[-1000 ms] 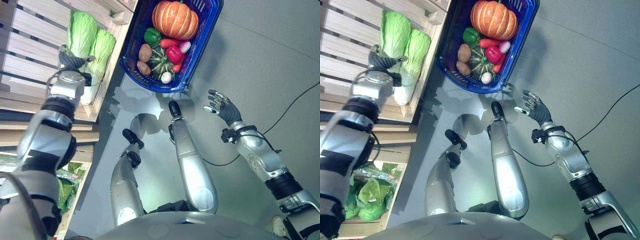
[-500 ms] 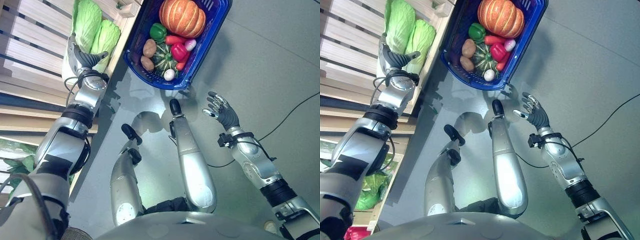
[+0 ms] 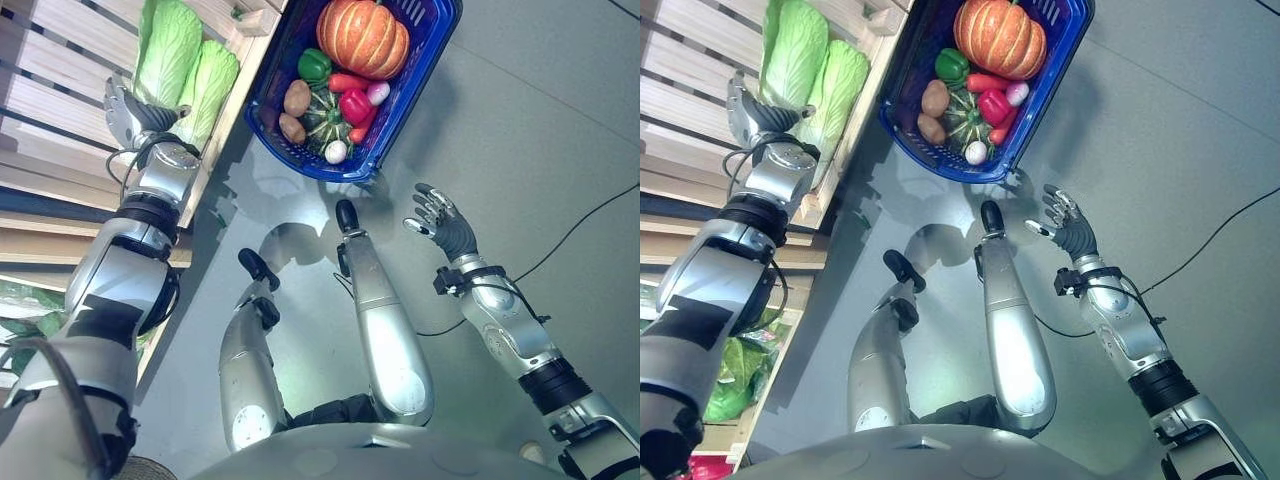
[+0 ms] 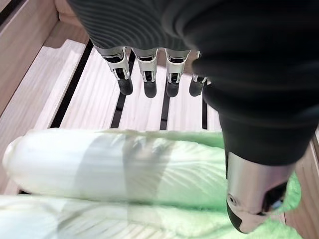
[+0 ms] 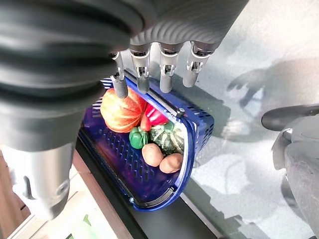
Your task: Pick up fruits and vegetables into the basket
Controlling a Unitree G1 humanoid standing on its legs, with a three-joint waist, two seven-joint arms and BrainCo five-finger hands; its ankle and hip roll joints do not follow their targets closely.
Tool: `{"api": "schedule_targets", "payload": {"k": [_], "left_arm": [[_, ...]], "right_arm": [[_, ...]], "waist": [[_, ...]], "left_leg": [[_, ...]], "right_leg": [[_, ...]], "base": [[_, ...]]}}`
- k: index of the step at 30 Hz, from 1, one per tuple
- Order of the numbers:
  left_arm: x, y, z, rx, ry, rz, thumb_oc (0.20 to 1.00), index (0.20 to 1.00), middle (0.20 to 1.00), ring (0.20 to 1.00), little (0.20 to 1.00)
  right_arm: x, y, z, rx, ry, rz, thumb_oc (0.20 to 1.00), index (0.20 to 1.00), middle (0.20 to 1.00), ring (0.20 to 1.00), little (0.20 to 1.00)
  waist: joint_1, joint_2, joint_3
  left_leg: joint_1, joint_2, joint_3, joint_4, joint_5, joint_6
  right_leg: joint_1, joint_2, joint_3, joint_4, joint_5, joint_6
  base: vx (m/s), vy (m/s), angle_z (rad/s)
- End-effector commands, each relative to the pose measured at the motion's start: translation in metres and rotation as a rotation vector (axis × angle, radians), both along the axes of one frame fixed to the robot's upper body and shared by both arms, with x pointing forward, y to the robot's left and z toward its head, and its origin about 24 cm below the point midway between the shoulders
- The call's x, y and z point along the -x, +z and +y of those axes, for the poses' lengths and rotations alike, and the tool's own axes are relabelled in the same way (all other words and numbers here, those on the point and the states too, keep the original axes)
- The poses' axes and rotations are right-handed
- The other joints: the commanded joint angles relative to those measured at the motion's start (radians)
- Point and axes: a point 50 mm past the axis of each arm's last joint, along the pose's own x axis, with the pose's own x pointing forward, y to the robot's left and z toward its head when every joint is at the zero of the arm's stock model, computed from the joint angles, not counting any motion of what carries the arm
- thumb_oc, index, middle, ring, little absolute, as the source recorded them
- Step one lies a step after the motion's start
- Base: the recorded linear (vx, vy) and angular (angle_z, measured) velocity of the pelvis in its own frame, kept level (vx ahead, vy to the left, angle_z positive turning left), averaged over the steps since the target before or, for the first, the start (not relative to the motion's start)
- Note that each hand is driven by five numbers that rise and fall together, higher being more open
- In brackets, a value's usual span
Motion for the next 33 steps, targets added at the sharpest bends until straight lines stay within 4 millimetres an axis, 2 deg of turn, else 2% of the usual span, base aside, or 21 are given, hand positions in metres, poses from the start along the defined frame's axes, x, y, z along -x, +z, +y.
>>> {"api": "schedule_targets", "payload": {"k": [1, 10, 22, 33], "left_arm": [[0.014, 0.035, 0.037, -0.05, 0.171, -0.17, 1.0, 1.0, 1.0, 1.0, 1.0], [0.013, 0.032, 0.044, 0.009, 0.154, -0.099, 1.0, 1.0, 1.0, 1.0, 1.0], [0.008, 0.016, 0.044, 0.171, 0.085, 0.005, 1.0, 1.0, 1.0, 1.0, 1.0], [0.009, 0.002, 0.049, 0.187, 0.095, 0.126, 1.0, 1.0, 1.0, 1.0, 1.0]], "right_arm": [[0.0, 0.002, 0.007, -0.038, 0.011, -0.046, 1.0, 1.0, 1.0, 1.0, 1.0], [-0.002, 0.003, 0.009, -0.038, 0.014, -0.041, 1.0, 1.0, 1.0, 1.0, 1.0], [-0.011, 0.009, 0.008, -0.036, 0.004, -0.027, 1.0, 1.0, 1.0, 1.0, 1.0], [-0.016, 0.014, 0.008, -0.035, 0.011, -0.025, 1.0, 1.0, 1.0, 1.0, 1.0]], "waist": [[-0.021, -0.037, 0.019], [-0.021, -0.04, 0.019], [-0.036, -0.046, 0.019], [-0.045, -0.052, 0.019]], "left_leg": [[-0.082, 0.009, 0.009, 0.211, -0.167, 0.035], [-0.093, 0.012, 0.006, 0.218, -0.168, 0.036], [-0.143, 0.021, 0.008, 0.243, -0.173, 0.04], [-0.184, 0.031, 0.015, 0.258, -0.173, 0.036]], "right_leg": [[0.038, 0.018, -0.032, -0.035, -0.048, 0.013], [0.031, 0.017, -0.034, -0.028, -0.05, 0.012], [-0.022, 0.029, -0.025, -0.009, -0.049, 0.013], [-0.064, 0.032, -0.025, -0.003, -0.042, 0.015]], "base": [[0.0, 0.0, 0.0], [0.01, 0.0, 0.01], [0.0, -0.001, -0.01], [0.0, 0.001, -0.03]]}}
